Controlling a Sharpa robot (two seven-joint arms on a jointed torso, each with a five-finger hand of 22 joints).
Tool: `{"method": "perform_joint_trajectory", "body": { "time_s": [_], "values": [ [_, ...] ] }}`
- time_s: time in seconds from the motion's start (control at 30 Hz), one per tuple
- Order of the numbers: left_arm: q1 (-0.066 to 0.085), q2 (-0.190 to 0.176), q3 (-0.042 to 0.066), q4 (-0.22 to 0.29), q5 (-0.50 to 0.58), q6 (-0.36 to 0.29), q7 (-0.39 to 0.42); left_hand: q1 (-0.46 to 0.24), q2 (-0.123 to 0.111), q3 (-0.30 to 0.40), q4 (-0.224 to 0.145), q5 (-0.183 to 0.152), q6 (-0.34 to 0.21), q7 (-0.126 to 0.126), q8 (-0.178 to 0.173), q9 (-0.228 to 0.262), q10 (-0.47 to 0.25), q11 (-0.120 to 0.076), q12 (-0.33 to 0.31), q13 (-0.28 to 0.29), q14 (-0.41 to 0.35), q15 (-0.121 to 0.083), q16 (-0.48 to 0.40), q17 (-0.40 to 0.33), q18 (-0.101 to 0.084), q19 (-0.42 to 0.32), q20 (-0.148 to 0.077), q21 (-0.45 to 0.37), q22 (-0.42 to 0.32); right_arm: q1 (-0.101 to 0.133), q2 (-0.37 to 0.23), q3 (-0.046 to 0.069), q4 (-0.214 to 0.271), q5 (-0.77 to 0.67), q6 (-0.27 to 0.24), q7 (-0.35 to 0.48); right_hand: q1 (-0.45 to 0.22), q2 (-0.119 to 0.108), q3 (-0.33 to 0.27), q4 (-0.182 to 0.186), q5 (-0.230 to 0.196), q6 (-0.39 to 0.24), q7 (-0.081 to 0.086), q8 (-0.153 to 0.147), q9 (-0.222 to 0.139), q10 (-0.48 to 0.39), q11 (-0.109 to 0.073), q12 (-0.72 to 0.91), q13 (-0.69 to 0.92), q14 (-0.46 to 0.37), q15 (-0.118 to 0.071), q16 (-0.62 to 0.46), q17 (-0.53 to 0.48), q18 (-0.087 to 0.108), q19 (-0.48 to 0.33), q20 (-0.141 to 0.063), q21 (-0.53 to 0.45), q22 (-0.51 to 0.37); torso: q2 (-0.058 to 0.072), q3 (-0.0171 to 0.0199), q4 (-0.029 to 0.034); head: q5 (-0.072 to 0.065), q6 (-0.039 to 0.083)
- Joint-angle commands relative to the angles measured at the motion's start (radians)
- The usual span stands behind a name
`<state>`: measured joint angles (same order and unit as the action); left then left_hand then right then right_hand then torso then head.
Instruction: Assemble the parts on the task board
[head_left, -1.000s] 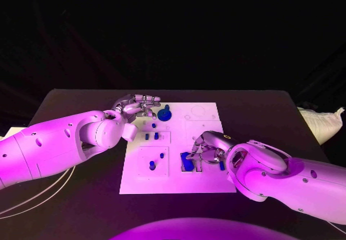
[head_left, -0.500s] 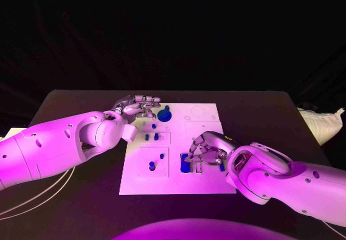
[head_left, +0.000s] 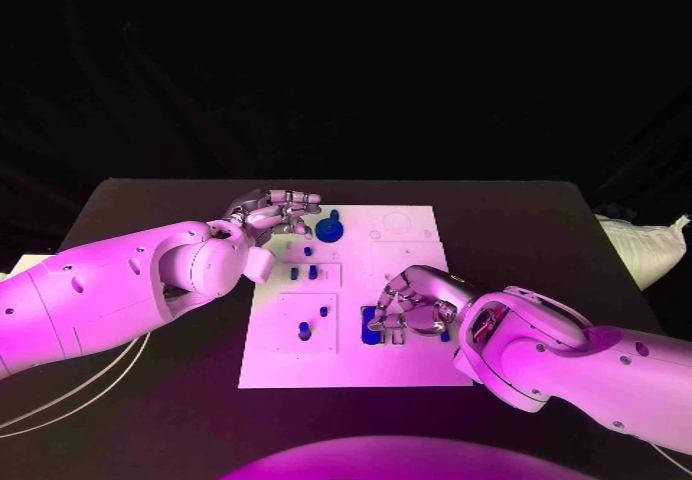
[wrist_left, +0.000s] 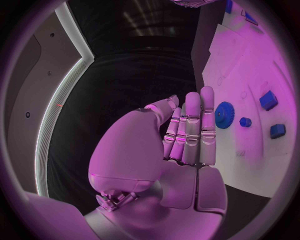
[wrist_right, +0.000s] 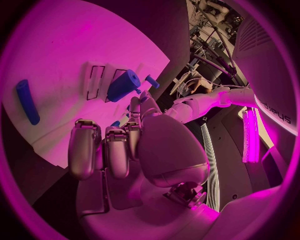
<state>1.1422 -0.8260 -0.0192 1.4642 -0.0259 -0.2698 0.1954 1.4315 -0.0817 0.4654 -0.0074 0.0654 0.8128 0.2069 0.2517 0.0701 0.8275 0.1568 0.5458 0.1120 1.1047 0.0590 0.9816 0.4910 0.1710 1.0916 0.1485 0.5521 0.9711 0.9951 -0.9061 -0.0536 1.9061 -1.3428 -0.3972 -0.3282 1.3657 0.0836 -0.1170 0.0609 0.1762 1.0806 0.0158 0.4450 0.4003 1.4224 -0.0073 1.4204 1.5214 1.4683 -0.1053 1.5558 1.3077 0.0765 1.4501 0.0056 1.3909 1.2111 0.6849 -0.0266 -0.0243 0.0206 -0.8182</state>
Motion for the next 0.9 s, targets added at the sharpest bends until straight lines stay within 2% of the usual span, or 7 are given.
{"method": "perform_joint_trajectory", "body": {
  "time_s": [0.03,0.4,0.57,0.7,0.9],
  "values": [
    [0.0,0.001,0.001,0.001,-0.004,0.019,0.003,0.008,0.0,0.001,-0.007,0.005,-0.007,0.03,0.007,0.001,-0.009,0.0,0.003,-0.001,-0.007,0.0,0.006,-0.001,0.012,-0.002,0.004,-0.001,0.001,-0.001,0.005,0.0,-0.002,-0.023,0.079,-0.009,0.007,-0.002,0.002,-0.01,-0.006,0.0,0.001,0.0,0.002,0.078,-0.044,0.003,-0.069,0.096,-0.004,-0.002,0.232,-0.008,-0.001,-0.003,0.006,0.002,0.0,-0.0013,0.0005,-0.001,-0.001],
    [0.0,0.001,0.0,0.001,-0.005,0.019,0.001,0.008,0.0,0.001,-0.007,0.005,-0.007,0.03,0.007,0.001,-0.009,0.0,0.003,-0.001,-0.007,0.0,0.006,-0.001,0.012,-0.002,0.004,-0.001,0.001,-0.001,0.024,0.0,-0.014,-0.09,0.11,-0.067,0.023,-0.003,0.01,-0.025,-0.01,-0.001,0.0,-0.001,0.005,0.079,-0.045,0.006,-0.066,0.096,-0.005,-0.002,0.233,-0.008,-0.001,-0.004,0.006,0.003,0.0,-0.0015,0.0007,0.0,-0.003],
    [0.0,0.001,0.0,0.002,-0.005,0.019,0.001,0.008,0.0,0.001,-0.007,0.005,-0.007,0.03,0.007,0.001,-0.009,0.0,0.003,-0.001,-0.007,0.0,0.006,-0.001,0.012,-0.002,0.004,-0.001,0.001,-0.001,0.028,0.0,-0.02,-0.121,0.089,-0.098,0.031,0.001,0.017,-0.033,-0.012,0.0,0.0,-0.003,0.006,0.08,-0.046,0.007,-0.065,0.096,-0.005,-0.002,0.233,-0.008,-0.001,-0.004,0.006,0.003,0.0,-0.0013,0.0004,0.0,-0.003],
    [0.0,0.0,0.0,0.002,-0.005,0.019,0.001,0.008,0.0,0.001,-0.007,0.005,-0.007,0.03,0.007,0.001,-0.009,0.0,0.003,-0.001,-0.007,0.0,0.006,-0.001,0.012,-0.002,0.004,-0.001,0.001,-0.001,0.028,0.0,-0.026,-0.139,0.064,-0.114,0.035,0.014,0.028,-0.036,-0.024,0.0,-0.001,-0.004,0.007,0.083,-0.047,0.013,-0.06,0.097,-0.006,-0.001,0.235,-0.008,-0.001,-0.005,0.007,0.005,0.0,-0.0012,0.0008,0.0,-0.004],
    [0.0,0.0,0.0,0.0,-0.005,0.019,0.0,0.008,0.0,0.001,-0.007,0.005,-0.007,0.03,0.007,0.001,-0.009,0.0,0.003,-0.001,-0.007,0.0,0.006,-0.001,0.012,-0.002,0.004,-0.001,0.001,-0.001,0.03,0.0,-0.035,-0.149,0.074,-0.116,0.037,0.022,0.04,-0.04,-0.047,0.001,-0.002,-0.005,0.01,0.086,-0.047,0.017,-0.056,0.097,-0.006,0.0,0.237,-0.009,0.0,-0.005,0.008,0.008,0.001,-0.0005,-0.0006,-0.001,-0.002]
  ]
}}
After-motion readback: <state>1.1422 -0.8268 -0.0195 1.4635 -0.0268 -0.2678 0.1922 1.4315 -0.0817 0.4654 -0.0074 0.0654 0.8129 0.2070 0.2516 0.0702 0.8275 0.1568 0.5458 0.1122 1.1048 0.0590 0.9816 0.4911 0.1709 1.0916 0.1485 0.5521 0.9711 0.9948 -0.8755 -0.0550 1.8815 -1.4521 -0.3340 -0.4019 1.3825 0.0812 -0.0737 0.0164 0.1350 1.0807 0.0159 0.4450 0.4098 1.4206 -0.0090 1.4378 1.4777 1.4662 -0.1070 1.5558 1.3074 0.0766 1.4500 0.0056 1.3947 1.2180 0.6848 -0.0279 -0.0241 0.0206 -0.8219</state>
